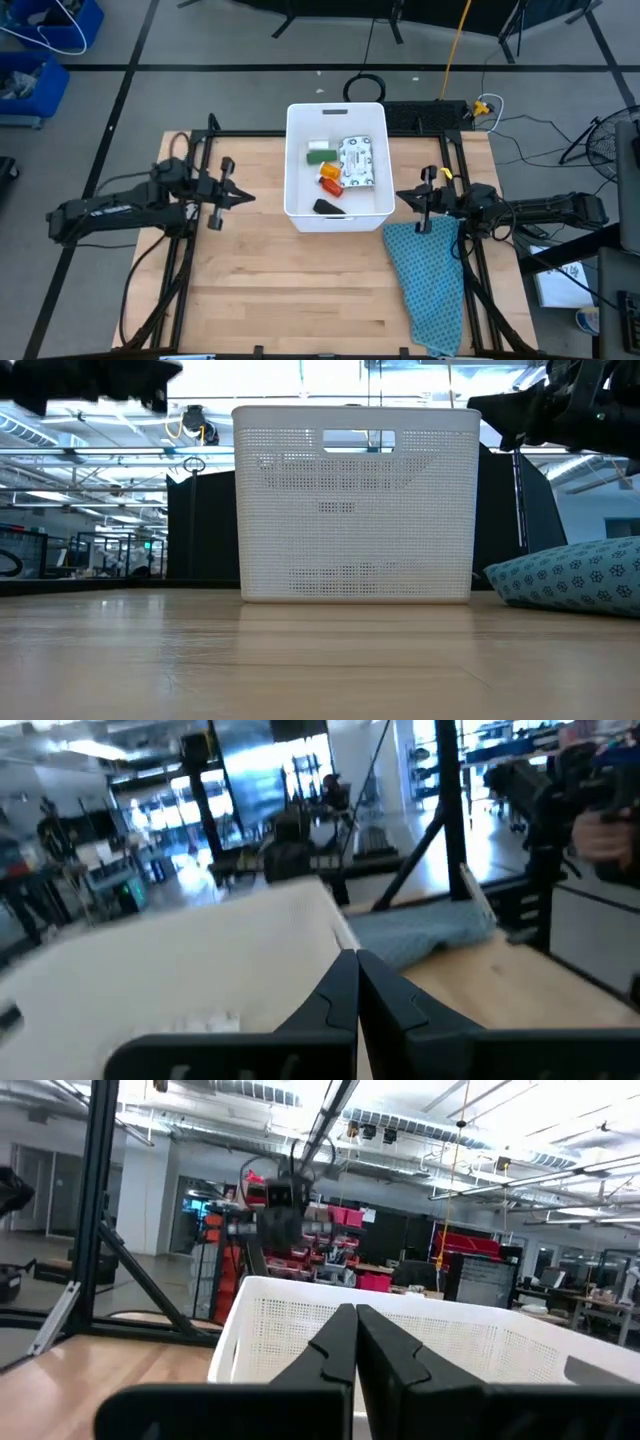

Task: Pick & place medical supplies in basket/bin
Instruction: Return to Home Position

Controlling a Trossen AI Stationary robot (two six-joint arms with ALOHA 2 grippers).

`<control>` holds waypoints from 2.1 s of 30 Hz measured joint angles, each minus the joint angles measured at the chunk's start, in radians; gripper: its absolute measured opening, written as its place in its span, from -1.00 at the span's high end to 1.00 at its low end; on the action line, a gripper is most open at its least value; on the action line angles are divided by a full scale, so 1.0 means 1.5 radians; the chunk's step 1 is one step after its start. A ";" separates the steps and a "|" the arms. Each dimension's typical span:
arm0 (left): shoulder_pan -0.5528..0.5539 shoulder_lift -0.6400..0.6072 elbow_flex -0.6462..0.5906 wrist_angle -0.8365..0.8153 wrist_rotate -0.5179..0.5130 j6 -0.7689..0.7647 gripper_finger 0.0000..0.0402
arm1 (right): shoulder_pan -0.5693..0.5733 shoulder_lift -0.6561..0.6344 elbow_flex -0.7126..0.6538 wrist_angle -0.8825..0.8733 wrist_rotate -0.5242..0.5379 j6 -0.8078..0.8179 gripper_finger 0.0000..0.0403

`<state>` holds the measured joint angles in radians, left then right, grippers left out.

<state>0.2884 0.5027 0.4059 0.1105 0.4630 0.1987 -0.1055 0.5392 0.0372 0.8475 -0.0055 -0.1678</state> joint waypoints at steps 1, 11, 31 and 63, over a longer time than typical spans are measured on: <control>0.000 0.001 -0.020 0.016 -0.005 -0.005 0.99 | 0.000 0.000 0.000 -0.001 0.000 0.007 1.00; 0.069 -0.026 -0.187 0.166 -0.047 -0.095 1.00 | -0.010 -0.001 0.000 -0.011 0.003 0.058 1.00; 0.193 -0.116 -0.264 0.113 -0.007 -0.094 1.00 | -0.079 -0.005 -0.016 -0.030 -0.034 0.128 1.00; 0.179 -0.252 -0.263 0.072 -0.030 -0.111 0.99 | -0.087 -0.238 0.018 -0.261 -0.133 0.201 1.00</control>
<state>0.5564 0.1252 0.0113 0.2189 0.4177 0.0320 -0.2356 0.1818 0.0644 0.4556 -0.2043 0.1334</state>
